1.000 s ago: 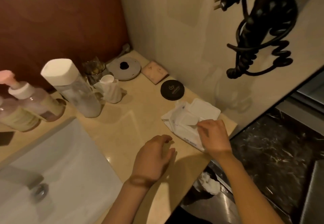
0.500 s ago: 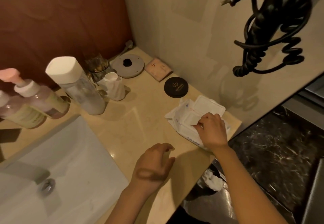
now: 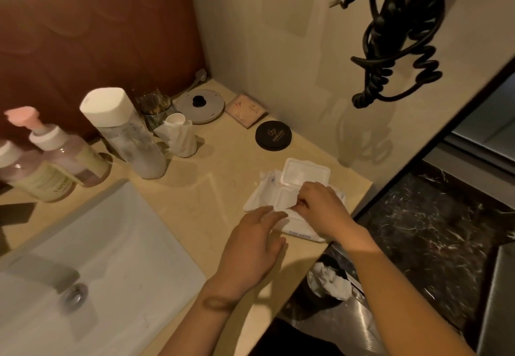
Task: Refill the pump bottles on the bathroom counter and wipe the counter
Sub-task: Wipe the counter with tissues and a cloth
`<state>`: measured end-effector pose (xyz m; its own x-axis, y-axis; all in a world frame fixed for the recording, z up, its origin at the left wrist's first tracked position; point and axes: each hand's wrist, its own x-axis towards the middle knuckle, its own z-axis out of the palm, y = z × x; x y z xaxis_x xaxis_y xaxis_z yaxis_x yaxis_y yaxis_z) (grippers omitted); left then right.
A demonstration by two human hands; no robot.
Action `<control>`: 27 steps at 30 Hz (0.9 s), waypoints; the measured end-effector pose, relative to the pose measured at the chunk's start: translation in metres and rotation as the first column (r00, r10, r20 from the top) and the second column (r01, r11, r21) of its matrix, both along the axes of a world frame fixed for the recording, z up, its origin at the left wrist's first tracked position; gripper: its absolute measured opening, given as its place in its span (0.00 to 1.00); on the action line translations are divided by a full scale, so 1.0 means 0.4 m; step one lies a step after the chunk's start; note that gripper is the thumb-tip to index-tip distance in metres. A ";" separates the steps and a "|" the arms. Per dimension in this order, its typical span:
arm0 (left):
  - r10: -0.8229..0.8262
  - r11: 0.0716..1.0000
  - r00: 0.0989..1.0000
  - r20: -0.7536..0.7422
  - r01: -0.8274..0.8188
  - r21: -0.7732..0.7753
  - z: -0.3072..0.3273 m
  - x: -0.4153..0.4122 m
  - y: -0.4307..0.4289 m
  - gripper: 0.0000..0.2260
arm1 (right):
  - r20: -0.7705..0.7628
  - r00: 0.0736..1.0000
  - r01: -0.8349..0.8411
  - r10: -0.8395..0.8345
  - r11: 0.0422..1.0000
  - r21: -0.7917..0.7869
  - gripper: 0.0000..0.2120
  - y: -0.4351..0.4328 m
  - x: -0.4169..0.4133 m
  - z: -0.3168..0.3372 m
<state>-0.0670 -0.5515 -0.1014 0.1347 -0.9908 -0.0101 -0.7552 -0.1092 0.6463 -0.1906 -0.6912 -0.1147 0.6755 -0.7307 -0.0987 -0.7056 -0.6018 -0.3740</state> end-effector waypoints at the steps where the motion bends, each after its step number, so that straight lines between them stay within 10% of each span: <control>1: -0.020 1.000 0.999 0.032 0.020 0.011 -0.003 -0.004 -0.006 0.22 | 0.024 0.999 -0.029 0.029 1.000 0.004 0.07 0.014 -0.002 -0.002; 10: -0.107 0.977 0.961 0.254 0.056 0.204 -0.032 -0.020 0.004 0.32 | 0.214 0.970 0.119 -0.115 0.993 -0.003 0.07 0.101 -0.016 -0.016; 17: -0.071 0.964 0.982 0.175 0.022 0.266 -0.019 -0.013 0.007 0.33 | 0.352 0.871 0.227 -0.342 0.916 0.330 0.05 0.119 -0.013 -0.013; 27: -0.081 0.968 0.979 0.184 0.033 0.250 -0.013 -0.017 0.003 0.29 | 0.307 0.914 0.206 -0.264 0.956 0.209 0.05 0.084 0.015 -0.003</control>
